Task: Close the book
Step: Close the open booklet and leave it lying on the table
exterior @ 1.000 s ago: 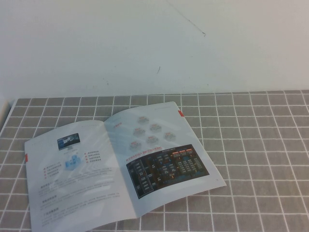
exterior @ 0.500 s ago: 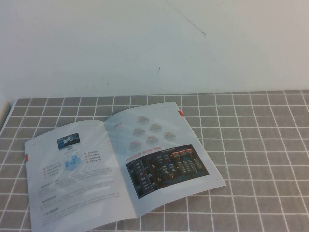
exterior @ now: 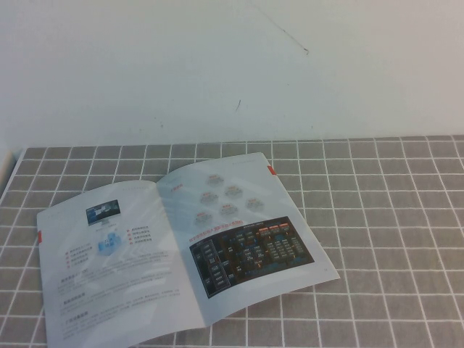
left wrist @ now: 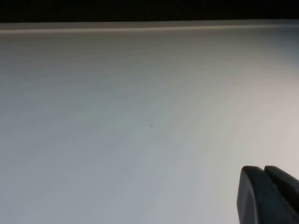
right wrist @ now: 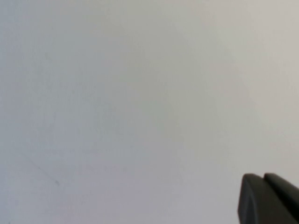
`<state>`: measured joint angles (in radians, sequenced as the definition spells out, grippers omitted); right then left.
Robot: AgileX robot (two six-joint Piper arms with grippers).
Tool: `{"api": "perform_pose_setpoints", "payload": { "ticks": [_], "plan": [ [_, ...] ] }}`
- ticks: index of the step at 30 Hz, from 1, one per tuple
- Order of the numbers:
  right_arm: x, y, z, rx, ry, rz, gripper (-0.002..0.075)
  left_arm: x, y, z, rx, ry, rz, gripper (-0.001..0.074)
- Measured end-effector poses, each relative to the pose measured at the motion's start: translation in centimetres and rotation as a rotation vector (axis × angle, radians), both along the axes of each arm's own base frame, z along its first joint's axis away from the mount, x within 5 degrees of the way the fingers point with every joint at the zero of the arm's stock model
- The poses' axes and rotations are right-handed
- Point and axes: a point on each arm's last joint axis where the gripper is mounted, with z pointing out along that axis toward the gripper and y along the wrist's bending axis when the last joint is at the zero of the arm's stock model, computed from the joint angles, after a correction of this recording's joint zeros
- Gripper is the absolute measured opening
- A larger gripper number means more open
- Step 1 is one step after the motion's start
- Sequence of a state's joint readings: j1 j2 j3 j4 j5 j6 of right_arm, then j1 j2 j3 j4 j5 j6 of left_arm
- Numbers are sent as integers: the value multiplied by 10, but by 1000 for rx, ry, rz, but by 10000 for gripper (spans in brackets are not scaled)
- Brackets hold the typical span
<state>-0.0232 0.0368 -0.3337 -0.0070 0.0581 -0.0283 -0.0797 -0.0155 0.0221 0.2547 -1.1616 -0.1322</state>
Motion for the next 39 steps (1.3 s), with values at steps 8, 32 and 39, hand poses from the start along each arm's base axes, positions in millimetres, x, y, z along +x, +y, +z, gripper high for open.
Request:
{"api": "perform_pose_setpoints", "payload": {
  "ticks": [8,32,39],
  "plan": [
    [23,2,15,45,320,33,-2,-2,-2,0,-13,-1,-89,-4],
    [158,40,43,-318,856,604,-2,36,17,11,-223,740,16,-4],
    [209,57,44,-299,931,778,-2,42,19,60,-236,946,66,-4]
  ]
}}
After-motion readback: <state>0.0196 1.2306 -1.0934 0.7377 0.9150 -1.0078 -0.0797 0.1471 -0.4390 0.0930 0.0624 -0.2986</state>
